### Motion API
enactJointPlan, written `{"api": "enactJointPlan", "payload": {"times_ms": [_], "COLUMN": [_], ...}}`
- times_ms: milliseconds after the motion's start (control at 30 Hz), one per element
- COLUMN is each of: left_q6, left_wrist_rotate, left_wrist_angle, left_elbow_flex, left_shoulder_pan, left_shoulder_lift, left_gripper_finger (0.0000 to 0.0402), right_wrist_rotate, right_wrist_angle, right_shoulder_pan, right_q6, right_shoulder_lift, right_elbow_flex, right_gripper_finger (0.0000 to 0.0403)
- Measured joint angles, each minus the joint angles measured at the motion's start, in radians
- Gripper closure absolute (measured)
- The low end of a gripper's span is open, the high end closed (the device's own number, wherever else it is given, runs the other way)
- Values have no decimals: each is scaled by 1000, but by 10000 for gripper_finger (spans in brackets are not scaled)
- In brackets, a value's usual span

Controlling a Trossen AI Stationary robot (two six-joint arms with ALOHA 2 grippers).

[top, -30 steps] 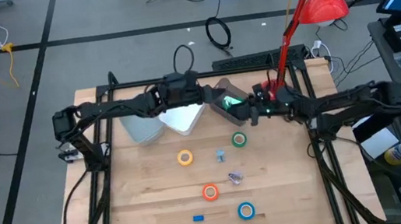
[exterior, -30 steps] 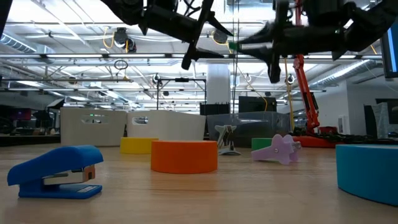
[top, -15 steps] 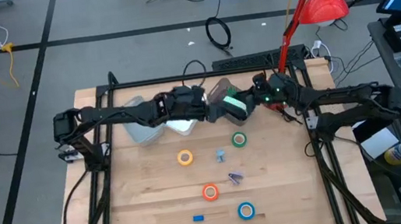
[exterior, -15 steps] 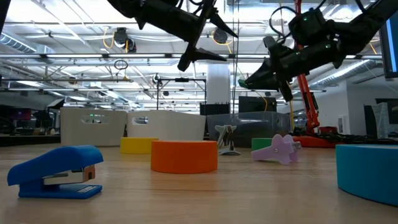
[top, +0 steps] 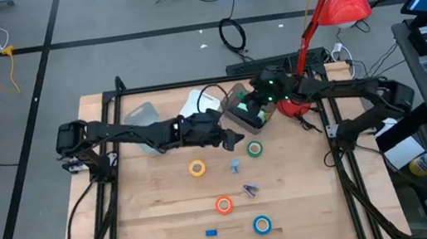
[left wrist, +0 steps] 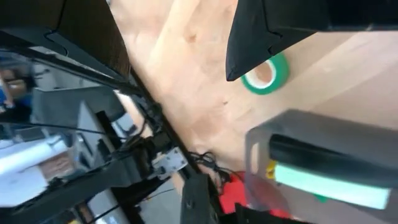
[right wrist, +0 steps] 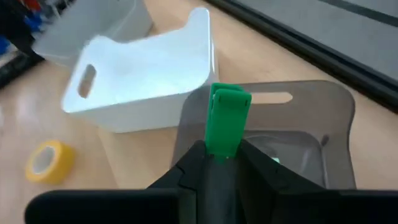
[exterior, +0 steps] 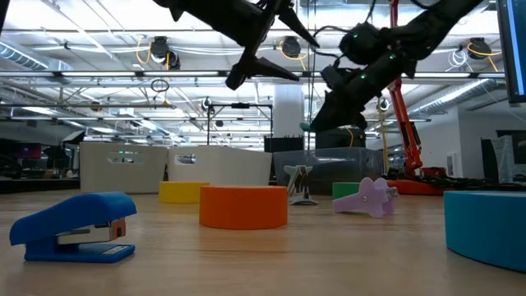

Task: Pick and place Stapler, Stapler remover, tape
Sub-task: Put the small green stapler into the black bin

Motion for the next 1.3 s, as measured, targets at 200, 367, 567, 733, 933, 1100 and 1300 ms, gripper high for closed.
{"api": "enactJointPlan", "payload": {"times_ms": [200, 367, 567, 733, 933, 1100, 1300], "left_q6": [-14, -15, -18, -39, -53, -64, -68], "left_wrist_rotate": [-89, -124, -138, -153, -170, -171, -172], "left_wrist_angle": [-50, -55, -56, -64, -66, -66, -65], "left_elbow_flex": [0, 0, 0, 0, 0, 0, 0], "left_shoulder_pan": [-35, -48, -59, -72, -86, -96, -102], "left_shoulder_lift": [0, 0, 0, 0, 0, 0, 0], "left_gripper_finger": [133, 133, 133, 133, 133, 133, 133], "right_wrist_rotate": [26, 76, 90, 112, 107, 58, 53], "right_wrist_angle": [-116, -203, -255, -268, -273, -275, -271], "right_shoulder_pan": [0, 0, -1, -3, -13, -39, -57], "right_q6": [-84, -160, -201, -209, -204, -158, -137], "right_shoulder_lift": [106, 169, 226, 267, 279, 278, 278], "right_elbow_flex": [85, 152, 201, 215, 214, 214, 214], "right_gripper_finger": [344, 344, 344, 344, 344, 344, 332]}}
